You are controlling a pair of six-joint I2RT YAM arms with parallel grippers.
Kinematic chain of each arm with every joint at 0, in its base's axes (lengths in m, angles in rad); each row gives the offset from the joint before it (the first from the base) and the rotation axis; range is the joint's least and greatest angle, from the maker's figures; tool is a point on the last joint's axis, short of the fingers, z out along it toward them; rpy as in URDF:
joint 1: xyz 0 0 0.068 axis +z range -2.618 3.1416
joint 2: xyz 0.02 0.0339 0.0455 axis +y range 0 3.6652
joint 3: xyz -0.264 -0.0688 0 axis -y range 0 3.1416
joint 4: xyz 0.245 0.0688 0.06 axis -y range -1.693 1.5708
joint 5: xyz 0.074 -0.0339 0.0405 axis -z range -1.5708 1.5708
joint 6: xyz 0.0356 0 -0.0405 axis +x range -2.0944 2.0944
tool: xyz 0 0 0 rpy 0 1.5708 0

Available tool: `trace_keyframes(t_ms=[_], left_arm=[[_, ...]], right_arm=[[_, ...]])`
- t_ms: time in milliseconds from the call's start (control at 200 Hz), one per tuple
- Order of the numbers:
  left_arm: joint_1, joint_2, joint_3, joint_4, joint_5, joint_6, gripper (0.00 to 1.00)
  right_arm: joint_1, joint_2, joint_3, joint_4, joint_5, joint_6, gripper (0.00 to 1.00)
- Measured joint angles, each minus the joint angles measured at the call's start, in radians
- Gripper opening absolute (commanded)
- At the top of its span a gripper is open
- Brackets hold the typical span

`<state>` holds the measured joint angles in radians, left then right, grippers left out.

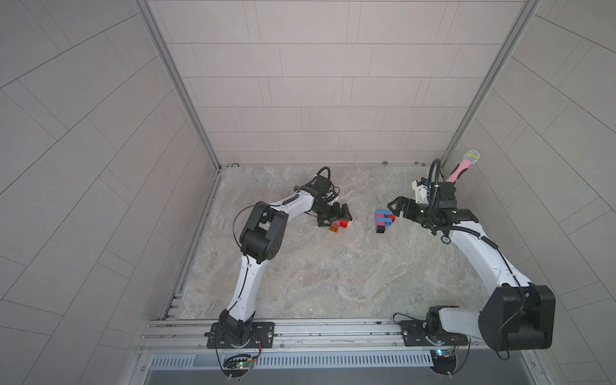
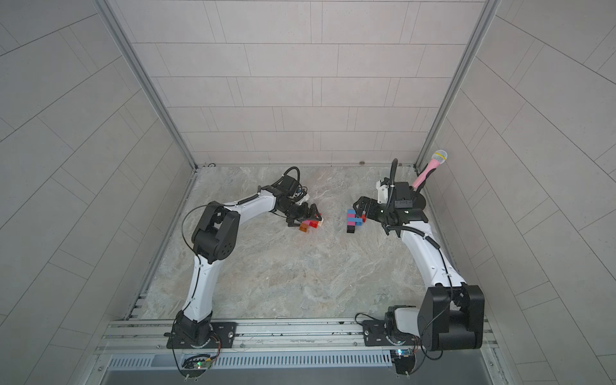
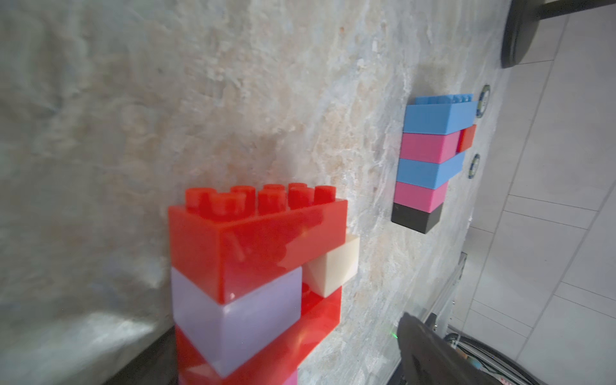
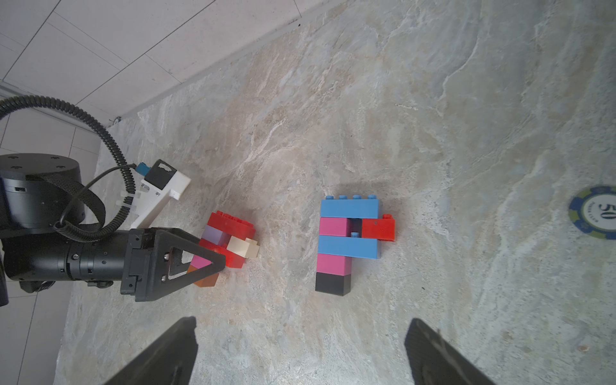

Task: Assemble the letter p with lego
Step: Place the lego brick at the center of the board, then reset both arms

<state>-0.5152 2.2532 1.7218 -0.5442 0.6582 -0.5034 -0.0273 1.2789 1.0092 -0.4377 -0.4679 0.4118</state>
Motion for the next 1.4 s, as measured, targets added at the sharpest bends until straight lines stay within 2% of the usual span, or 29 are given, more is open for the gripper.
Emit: trace_keyframes(t_ms=[220,375,670,796,936,1076,1256,1326,1401], left_arm=[[-0.044,0.0,0.047,-0.099,-0.162,0.015,1.0],[-0.072,0.0,0.058,-0.125,-0.233,0.014,1.0],[-0.097,-0.001,0.06,-0.123,-0.269,0.006,1.0],[-0.097,-0.033,0.008,-0.085,-0.291,0.007,1.0],[-0.091,-0.181,-0.177,-0.002,-0.415,0.045,1.0],[-0.032,-0.494,-0.409,0.171,-0.591,0.109,1.0],[0.125,-0.946,-0.789,0.635,-0.898,0.265,1.0],[0.167,-1.043,-0.971,0.843,-0.998,0.362,1.0],[0.185,-1.068,-1.151,1.045,-1.097,0.458,1.0]], right_arm=[[-0.001,-0.006,-0.002,0.002,-0.007,0.0,1.0],[-0.002,-0.015,-0.003,0.008,-0.022,0.005,1.0],[-0.002,-0.02,-0.005,0.009,-0.027,0.008,1.0],[-0.004,-0.027,-0.013,0.009,0.016,-0.004,1.0],[-0.006,-0.05,-0.072,0.055,0.177,-0.053,1.0],[-0.007,-0.098,-0.255,0.231,0.362,-0.141,1.0],[-0.006,-0.108,-0.535,0.567,0.496,-0.216,1.0],[-0.006,-0.069,-0.608,0.726,0.515,-0.23,1.0],[-0.004,0.008,-0.655,0.901,0.523,-0.248,1.0]])
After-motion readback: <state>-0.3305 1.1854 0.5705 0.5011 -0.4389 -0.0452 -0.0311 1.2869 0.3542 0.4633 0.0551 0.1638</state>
